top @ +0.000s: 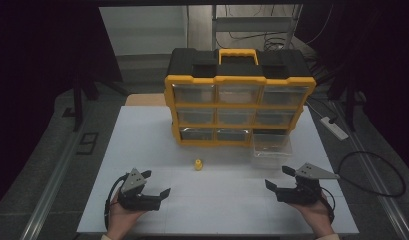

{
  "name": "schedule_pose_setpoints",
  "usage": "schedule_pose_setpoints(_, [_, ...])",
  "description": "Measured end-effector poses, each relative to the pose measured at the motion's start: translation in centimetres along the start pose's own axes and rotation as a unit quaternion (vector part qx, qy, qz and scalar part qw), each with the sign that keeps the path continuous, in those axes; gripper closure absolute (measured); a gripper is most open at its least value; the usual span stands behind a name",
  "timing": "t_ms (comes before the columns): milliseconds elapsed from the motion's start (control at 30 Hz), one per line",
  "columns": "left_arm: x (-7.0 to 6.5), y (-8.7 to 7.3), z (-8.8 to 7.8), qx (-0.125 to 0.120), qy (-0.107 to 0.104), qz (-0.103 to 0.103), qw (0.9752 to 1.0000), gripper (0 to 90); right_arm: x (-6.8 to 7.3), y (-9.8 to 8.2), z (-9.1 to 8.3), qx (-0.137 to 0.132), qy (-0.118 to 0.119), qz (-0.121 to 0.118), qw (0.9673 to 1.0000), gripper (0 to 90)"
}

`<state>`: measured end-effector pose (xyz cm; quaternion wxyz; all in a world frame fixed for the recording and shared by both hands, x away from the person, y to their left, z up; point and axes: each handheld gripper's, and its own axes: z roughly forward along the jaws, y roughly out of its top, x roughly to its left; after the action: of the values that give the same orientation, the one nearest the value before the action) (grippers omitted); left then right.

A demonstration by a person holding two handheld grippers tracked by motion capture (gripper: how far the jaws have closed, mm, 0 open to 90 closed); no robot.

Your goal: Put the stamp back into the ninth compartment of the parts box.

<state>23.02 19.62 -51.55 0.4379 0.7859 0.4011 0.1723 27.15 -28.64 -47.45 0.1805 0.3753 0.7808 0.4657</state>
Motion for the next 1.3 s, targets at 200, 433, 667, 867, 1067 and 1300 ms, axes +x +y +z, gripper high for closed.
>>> schedule_pose_setpoints(200, [0.0, 0.1, 0.2, 0.001, -0.004, 0.001, 1.0000, 7.6, 0.3, 0.9, -0.1, -0.005, 0.004, -0.005, 1.0000, 17.9])
schedule_pose_setpoints(433, [-0.1, 0.1, 0.2, 0.003, -0.002, 0.005, 1.0000, 7.7, 0.5, 1.6, 0.0, -0.011, 0.005, -0.011, 0.9999, 18.3])
schedule_pose_setpoints(667, [-0.3, 0.1, 0.3, 0.006, -0.002, 0.007, 1.0000, 7.7, 1.3, 2.8, 1.0, -0.003, 0.017, -0.031, 0.9994, 18.5])
schedule_pose_setpoints(867, [-0.2, 0.1, 0.3, 0.007, -0.001, 0.010, 0.9999, 7.7, 1.7, 3.5, 1.5, 0.000, 0.027, -0.031, 0.9992, 18.5])
schedule_pose_setpoints(1067, [-0.3, 0.1, 0.3, 0.007, -0.003, 0.009, 0.9999, 7.8, 2.3, 4.2, 2.3, 0.005, 0.032, -0.040, 0.9987, 18.5])
schedule_pose_setpoints(1300, [-0.3, 0.1, 0.3, 0.007, -0.002, 0.010, 0.9999, 7.9, 3.3, 5.3, 3.1, -0.005, 0.053, -0.047, 0.9975, 18.8])
